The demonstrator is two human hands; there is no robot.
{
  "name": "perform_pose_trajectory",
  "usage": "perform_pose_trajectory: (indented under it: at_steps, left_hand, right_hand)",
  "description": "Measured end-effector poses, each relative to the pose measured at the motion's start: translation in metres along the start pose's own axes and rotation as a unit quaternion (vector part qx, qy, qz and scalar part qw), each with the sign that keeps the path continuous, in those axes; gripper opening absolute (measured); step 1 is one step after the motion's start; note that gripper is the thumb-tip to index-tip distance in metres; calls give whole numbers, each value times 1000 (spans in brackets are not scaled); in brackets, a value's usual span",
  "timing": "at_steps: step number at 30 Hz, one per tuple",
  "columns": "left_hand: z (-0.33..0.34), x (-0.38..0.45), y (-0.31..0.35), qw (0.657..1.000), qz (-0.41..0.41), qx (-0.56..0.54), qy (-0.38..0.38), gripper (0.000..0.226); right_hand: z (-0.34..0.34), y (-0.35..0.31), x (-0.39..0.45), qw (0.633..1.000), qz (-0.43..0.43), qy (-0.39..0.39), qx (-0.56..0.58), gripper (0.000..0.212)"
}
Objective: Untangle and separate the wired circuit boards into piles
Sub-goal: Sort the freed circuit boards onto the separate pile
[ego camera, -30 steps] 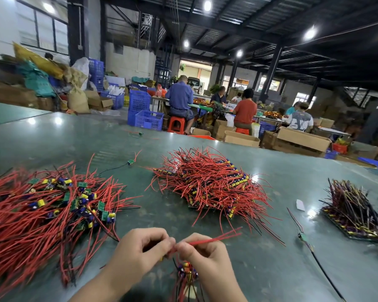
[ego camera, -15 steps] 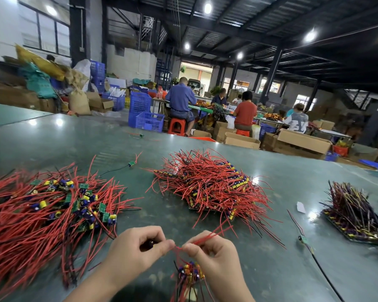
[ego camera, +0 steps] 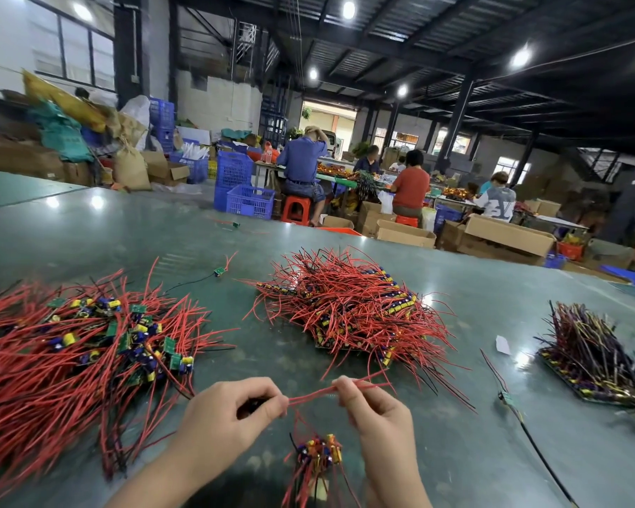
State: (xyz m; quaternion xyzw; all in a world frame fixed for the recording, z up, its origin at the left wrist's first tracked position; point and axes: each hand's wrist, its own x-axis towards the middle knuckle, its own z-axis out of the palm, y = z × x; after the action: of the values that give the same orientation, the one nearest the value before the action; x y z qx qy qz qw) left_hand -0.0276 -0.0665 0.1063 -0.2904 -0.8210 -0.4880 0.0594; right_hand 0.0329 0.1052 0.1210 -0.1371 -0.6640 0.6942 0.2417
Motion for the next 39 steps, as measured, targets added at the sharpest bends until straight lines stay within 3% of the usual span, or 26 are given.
perform_pose_trajectory:
  at_steps: [4, 8, 13, 20, 26, 35, 39]
  left_hand:
    - [7, -1, -2, 997, -6, -75, 9, 32]
    - [18, -3, -2, 994, 30, -102, 19, 40]
    - [17, -1, -4, 993, 19, -120, 0, 39]
    - [9, 3, 0, 980, -43, -171, -88, 53]
    - [8, 2, 4, 979, -33, -180, -86, 39]
    - [7, 3, 2, 967, -8, -212, -138, 31]
    - [3, 7, -4, 969, -25, -225, -99, 30]
  right_hand:
    - [8, -2, -5, 998, -14, -35, 42, 16]
    - [19, 1, -15, 994, -11, -108, 11, 19]
    - [12, -1, -10, 994, -30, -101, -15, 20]
    - [12, -2, -10, 992, -39, -106, -52, 19]
    - [11, -5, -12, 988, -33, -146, -47, 19]
    - [8, -2, -11, 968, -96, -200, -119, 32]
    - [5, -1, -5, 984, -85, -135, -74, 32]
